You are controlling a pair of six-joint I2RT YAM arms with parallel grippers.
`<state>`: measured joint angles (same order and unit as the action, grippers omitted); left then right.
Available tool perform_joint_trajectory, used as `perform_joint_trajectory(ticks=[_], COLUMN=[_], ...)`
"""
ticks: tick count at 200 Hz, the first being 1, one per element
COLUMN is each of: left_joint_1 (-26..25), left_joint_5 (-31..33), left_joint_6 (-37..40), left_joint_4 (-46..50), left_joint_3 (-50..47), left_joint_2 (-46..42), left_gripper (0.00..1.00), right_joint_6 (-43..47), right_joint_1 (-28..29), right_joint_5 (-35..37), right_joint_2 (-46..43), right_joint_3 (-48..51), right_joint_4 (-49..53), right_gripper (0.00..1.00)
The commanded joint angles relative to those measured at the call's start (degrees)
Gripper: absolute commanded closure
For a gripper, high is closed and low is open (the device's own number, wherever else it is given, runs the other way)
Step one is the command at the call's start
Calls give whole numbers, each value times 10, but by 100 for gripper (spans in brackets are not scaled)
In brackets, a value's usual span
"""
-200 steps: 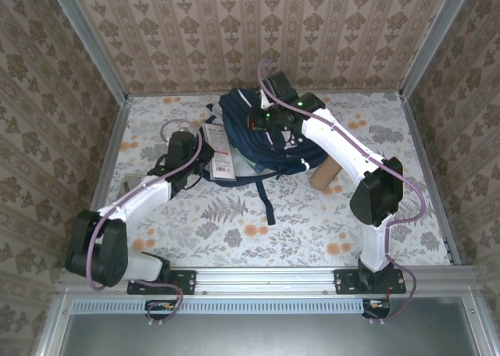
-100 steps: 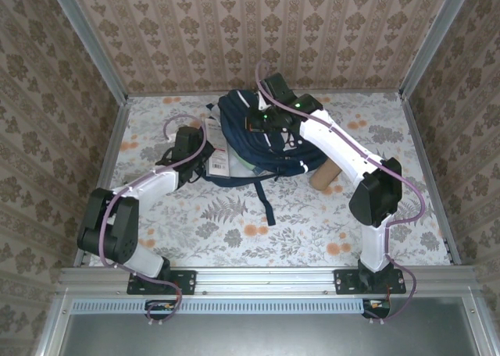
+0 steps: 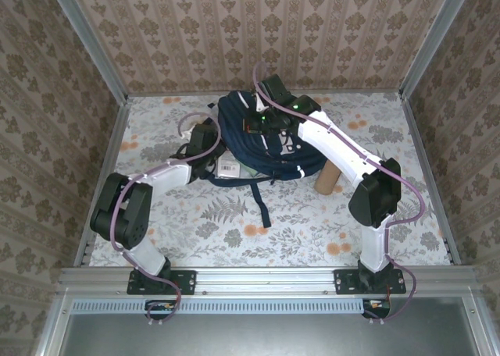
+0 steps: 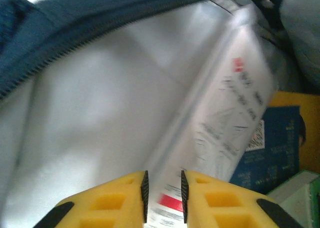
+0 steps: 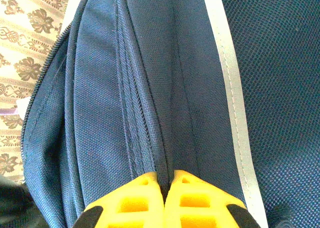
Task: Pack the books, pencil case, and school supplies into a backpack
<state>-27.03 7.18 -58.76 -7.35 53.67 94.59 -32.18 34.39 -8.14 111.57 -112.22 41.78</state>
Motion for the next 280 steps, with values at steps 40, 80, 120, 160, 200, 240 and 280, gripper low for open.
perform_joint_trajectory(ticks=[40,80,120,160,200,240,280], left_joint_1=[-3,4,5,22,24,23,20], left_joint_5=[34,36,56,61,40,25,5], left_joint_6=[49,74,78,65,60,72,81], left_joint_4=[71,127,244,289,287,270,244], left_joint_3=[6,-11,-21,-56,-64,-62,-56], left_joint_2=[-48,-108,-155,-155,-100,-94,-88], left_gripper=[39,40,41,31,27,31,20], right_joint_6=[-7,-7,-9,-15,-16,-12,-13], right_joint_1=[6,4,4,4,5,5,4], right_joint_5=[-12,-14,-19,-26,-28,-27,-27], right_joint_2=[-41,-42,-44,-44,-43,-44,-44], right_joint_3=[8,12,25,32,27,26,26], right_joint_4=[-34,-40,-51,-61,-63,-60,-62], right_gripper=[100,100,100,100,100,100,100])
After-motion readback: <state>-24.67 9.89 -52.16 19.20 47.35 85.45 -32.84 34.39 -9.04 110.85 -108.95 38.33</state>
